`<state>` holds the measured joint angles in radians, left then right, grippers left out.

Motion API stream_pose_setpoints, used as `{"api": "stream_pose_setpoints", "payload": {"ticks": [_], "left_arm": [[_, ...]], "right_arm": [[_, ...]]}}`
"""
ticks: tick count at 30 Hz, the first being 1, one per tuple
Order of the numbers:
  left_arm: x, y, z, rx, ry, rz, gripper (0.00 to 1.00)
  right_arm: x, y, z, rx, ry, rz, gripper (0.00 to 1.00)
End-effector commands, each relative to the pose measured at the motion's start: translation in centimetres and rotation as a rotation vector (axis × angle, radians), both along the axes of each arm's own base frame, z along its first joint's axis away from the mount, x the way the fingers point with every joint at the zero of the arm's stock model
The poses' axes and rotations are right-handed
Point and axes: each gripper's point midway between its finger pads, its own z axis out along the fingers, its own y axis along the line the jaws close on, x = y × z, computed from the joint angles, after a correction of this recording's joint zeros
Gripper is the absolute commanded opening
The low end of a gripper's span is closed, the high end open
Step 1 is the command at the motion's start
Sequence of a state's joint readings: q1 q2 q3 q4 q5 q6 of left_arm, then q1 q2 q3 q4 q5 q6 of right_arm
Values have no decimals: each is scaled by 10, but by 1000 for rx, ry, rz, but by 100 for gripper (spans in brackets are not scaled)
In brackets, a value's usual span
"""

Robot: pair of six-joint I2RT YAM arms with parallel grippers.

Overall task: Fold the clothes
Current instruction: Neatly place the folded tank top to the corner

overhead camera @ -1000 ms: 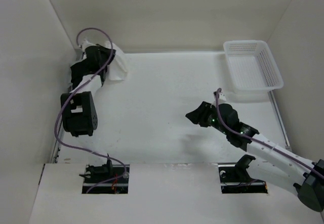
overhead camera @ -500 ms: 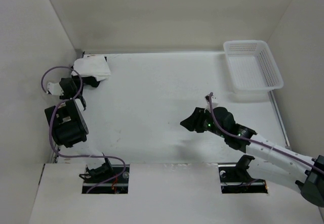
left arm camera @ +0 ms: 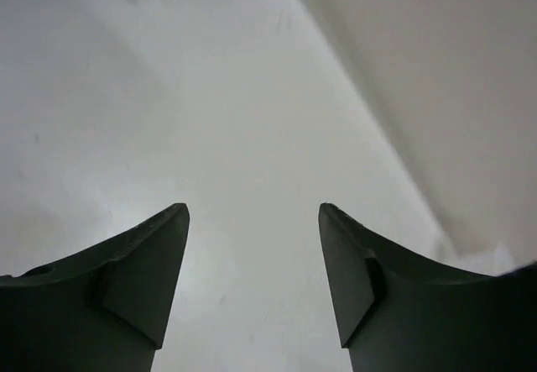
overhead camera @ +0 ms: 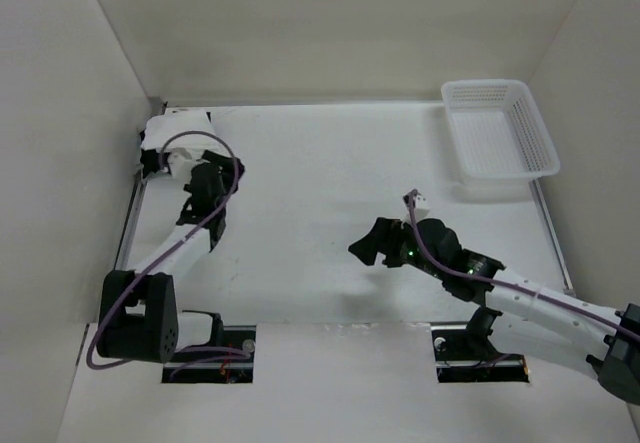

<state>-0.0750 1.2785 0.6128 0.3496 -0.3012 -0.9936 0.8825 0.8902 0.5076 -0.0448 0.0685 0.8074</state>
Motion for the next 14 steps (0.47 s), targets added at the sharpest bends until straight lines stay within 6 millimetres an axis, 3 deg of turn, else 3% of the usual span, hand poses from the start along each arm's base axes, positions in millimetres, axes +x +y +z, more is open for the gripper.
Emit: {"api": "stream_pose_setpoints", "payload": {"ticks": [1,3,5,12,14], "left_arm": [[-37,-52,-45,87,175,-233,63],[-56,-89,-51,81,199,-381,67],[-73,-113,-55,58,204,-470,67],[-95,-152,-50,76,164,-582,64],[-93,-152,-49,117,167,-573,68]], "right_arm": [[10,-8,14,-15,-68,-71,100],[9,-10,16,-34,-89,-84,100],[12,-14,16,-53,-99,-104,100],[7,-15,10,-55,-95,-110,100],[6,-17,7,-57,-92,-111,100]]}}
